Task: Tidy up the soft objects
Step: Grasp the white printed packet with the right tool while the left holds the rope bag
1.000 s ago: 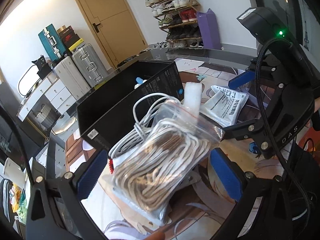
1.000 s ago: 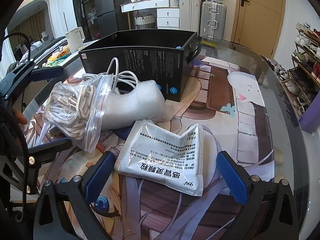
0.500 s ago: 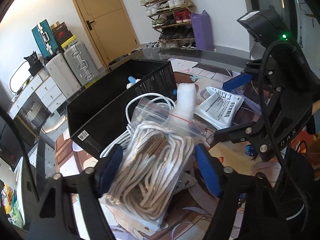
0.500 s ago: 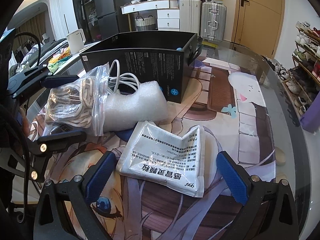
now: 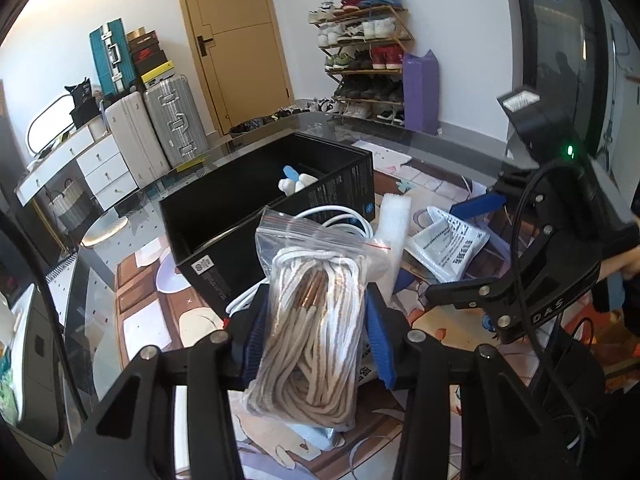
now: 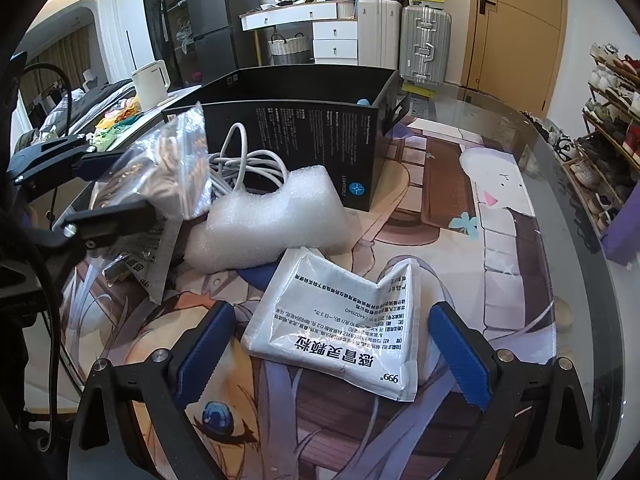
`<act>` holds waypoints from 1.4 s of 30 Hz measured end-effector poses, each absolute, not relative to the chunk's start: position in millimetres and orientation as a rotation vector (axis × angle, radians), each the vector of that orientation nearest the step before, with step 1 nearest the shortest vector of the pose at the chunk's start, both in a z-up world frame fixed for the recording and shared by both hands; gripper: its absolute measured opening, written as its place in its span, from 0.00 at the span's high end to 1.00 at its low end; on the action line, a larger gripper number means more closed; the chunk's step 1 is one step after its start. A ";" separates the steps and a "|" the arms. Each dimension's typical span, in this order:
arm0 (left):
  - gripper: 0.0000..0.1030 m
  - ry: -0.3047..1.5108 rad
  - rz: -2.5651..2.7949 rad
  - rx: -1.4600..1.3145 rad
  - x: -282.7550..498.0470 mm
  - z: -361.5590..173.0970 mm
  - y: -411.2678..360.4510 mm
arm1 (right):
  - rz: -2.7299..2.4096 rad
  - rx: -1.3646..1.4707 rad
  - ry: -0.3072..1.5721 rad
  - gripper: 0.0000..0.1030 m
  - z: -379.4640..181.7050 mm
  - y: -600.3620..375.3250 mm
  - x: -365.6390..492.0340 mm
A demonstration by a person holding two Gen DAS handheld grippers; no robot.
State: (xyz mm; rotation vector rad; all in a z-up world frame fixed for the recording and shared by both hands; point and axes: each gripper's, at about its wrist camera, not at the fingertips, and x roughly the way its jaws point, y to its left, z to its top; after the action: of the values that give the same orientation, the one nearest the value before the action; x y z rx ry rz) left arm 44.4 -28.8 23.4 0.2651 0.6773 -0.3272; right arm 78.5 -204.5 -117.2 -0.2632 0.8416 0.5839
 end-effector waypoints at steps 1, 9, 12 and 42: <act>0.58 0.676 -0.324 0.253 44.9 24.4 -26.9 | 0.576 -0.267 0.839 0.06 -117.3 -204.1 78.4; 0.58 0.676 -0.267 0.155 48.9 29.8 -15.3 | 0.561 -0.250 0.831 0.27 -114.3 -209.3 79.8; 0.58 0.672 -0.258 0.145 48.3 30.8 -14.6 | 0.563 -0.248 0.830 0.32 -113.9 -211.3 79.3; 0.58 0.641 -0.201 0.075 52.3 42.7 -2.1 | 0.627 -0.161 0.654 0.56 -68.9 -240.3 49.2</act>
State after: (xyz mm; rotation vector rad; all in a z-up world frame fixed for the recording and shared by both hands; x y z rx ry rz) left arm 52.3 -2.1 42.7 0.0746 0.6412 -0.2011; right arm 49.2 -240.3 -68.9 -0.1607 0.6535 0.6274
